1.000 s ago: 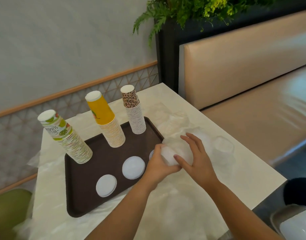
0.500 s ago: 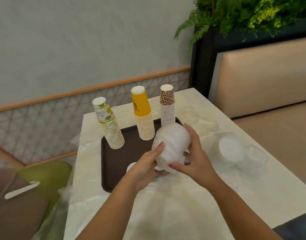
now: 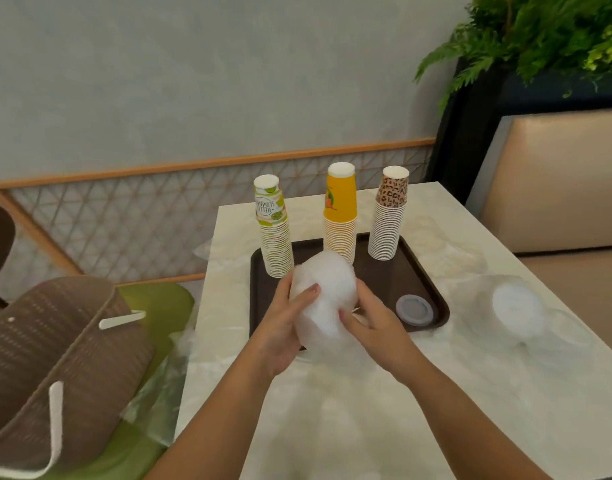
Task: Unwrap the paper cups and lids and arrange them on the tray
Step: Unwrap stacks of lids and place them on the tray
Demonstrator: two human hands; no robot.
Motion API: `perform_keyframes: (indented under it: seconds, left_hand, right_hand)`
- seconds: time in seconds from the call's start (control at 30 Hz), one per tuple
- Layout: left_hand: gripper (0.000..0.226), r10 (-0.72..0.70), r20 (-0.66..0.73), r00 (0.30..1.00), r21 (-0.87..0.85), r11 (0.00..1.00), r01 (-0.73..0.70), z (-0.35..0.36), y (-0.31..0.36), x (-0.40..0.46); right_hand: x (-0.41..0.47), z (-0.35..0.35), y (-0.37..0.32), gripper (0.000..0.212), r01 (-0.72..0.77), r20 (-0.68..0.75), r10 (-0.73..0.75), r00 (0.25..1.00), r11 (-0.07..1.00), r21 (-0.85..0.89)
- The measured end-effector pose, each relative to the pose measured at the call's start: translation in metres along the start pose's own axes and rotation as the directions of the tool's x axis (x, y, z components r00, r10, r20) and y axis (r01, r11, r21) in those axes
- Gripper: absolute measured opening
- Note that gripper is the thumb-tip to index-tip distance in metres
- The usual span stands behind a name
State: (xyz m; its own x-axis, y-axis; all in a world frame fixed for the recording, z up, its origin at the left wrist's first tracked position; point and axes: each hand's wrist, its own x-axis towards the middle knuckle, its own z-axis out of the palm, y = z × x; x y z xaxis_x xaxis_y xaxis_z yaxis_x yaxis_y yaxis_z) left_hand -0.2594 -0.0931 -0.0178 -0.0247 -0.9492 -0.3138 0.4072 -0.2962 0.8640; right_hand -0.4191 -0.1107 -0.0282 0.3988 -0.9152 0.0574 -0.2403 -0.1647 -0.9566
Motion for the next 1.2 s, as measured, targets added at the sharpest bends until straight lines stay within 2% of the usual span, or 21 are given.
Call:
perform_keyframes:
  seconds: [0.07, 0.13, 0.2, 0.27, 0.3, 0.37, 0.43, 0.47, 0.5, 0.53, 0.6, 0.63, 0.67, 0.77, 0.87, 0.93, 0.97, 1.03, 1.1, 1.2]
  left_hand:
    - [0.073, 0.024, 0.002, 1.0, -0.033, 0.999, -0.024, -0.007, 0.004, -0.005]
    - [0.06, -0.014, -0.013, 1.0, -0.14, 0.99, 0.012, -0.012, 0.006, -0.01]
    - [0.045, -0.066, 0.047, 0.997, -0.243, 0.967, 0.075, -0.017, 0.01, -0.014]
    - [0.042, -0.08, 0.118, 0.99, -0.26, 0.96, 0.109, -0.024, 0.012, -0.015]
    - [0.043, -0.081, 0.114, 0.99, -0.245, 0.963, 0.108, -0.027, 0.014, -0.014]
    - [0.043, -0.065, 0.012, 0.998, -0.164, 0.984, 0.067, -0.03, 0.015, -0.009]
    - [0.05, 0.048, -0.083, 0.995, -0.037, 0.998, -0.051, -0.032, 0.015, -0.005]
    - [0.06, 0.154, -0.066, 0.986, 0.08, 0.986, -0.149, -0.032, 0.017, -0.005]
    - [0.07, 0.272, 0.001, 0.962, 0.261, 0.929, -0.262, -0.033, 0.019, -0.005]
    - [0.078, 0.357, 0.11, 0.927, 0.46, 0.809, -0.366, -0.034, 0.021, -0.005]
    - [0.085, 0.387, 0.335, 0.859, 0.733, 0.466, -0.495, -0.031, 0.025, -0.002]
    - [0.084, 0.372, 0.395, 0.84, 0.773, 0.36, -0.522, -0.03, 0.025, 0.0]
    - [0.081, 0.368, 0.419, 0.83, 0.784, 0.315, -0.535, -0.027, 0.024, 0.0]
    - [0.064, 0.406, 0.379, 0.831, 0.803, 0.302, -0.514, -0.027, 0.018, 0.004]
    - [0.044, 0.41, 0.367, 0.835, 0.87, 0.165, -0.464, -0.039, 0.012, 0.009]
    - [0.019, 0.435, 0.367, 0.823, 0.898, 0.066, -0.435, -0.048, 0.006, 0.014]
    - [0.009, 0.454, 0.334, 0.826, 0.909, 0.074, -0.409, -0.051, 0.002, 0.016]
    - [0.012, 0.48, 0.194, 0.855, 0.925, 0.2, -0.322, -0.055, -0.003, 0.014]
    - [0.018, 0.493, 0.061, 0.868, 0.876, 0.39, -0.283, -0.049, 0.001, 0.006]
    - [0.023, 0.405, -0.072, 0.912, 0.636, 0.723, -0.27, -0.02, 0.013, -0.003]
  right_hand:
    - [0.004, 0.004, -0.002, 0.039, -0.058, -0.016, 0.059, 0.998, 0.998, 0.021]
    - [0.007, 0.005, -0.009, 0.035, -0.132, 0.011, 0.132, 0.991, 0.98, 0.15]
    - [0.01, 0.003, -0.018, 0.035, -0.167, 0.05, 0.16, 0.986, 0.946, 0.276]
    - [0.012, 0.0, -0.027, 0.036, -0.139, 0.034, 0.136, 0.99, 0.934, 0.329]
    - [0.014, -0.002, -0.031, 0.036, -0.115, 0.013, 0.117, 0.993, 0.942, 0.316]
    - [0.017, -0.005, -0.037, 0.035, -0.085, -0.012, 0.092, 0.996, 0.961, 0.264]
    - [0.021, -0.005, -0.04, 0.034, -0.063, 0.002, 0.064, 0.998, 0.976, 0.209]
    - [0.022, -0.004, -0.042, 0.034, -0.051, 0.017, 0.049, 0.999, 0.983, 0.175]
    - [0.023, -0.002, -0.044, 0.034, -0.039, 0.033, 0.034, 0.999, 0.988, 0.151]
    - [0.025, 0.0, -0.045, 0.033, -0.026, 0.05, 0.019, 0.999, 0.989, 0.145]
    - [0.026, 0.004, -0.048, 0.033, 0.005, 0.079, -0.018, 0.997, 0.987, 0.161]
    - [0.027, 0.005, -0.05, 0.034, 0.013, 0.091, -0.028, 0.995, 0.986, 0.164]
    - [0.027, 0.005, -0.052, 0.035, 0.02, 0.105, -0.036, 0.994, 0.989, 0.15]
    - [0.029, -0.004, -0.051, 0.037, 0.016, 0.121, -0.021, 0.992, 0.999, 0.044]
    - [0.029, -0.022, -0.048, 0.038, -0.016, 0.138, 0.018, 0.99, 1.0, -0.02]
    - [0.028, -0.036, -0.052, 0.038, -0.043, 0.153, 0.042, 0.987, 0.999, 0.007]
    - [0.026, -0.043, -0.056, 0.037, -0.052, 0.154, 0.045, 0.987, 0.998, 0.043]
    - [0.024, -0.055, -0.062, 0.034, -0.068, 0.136, 0.05, 0.989, 0.989, 0.129]
    - [0.023, -0.059, -0.065, 0.041, -0.067, 0.12, 0.046, 0.992, 0.982, 0.178]
    - [0.021, -0.055, -0.061, 0.038, -0.056, 0.075, 0.041, 0.996, 0.977, 0.208]
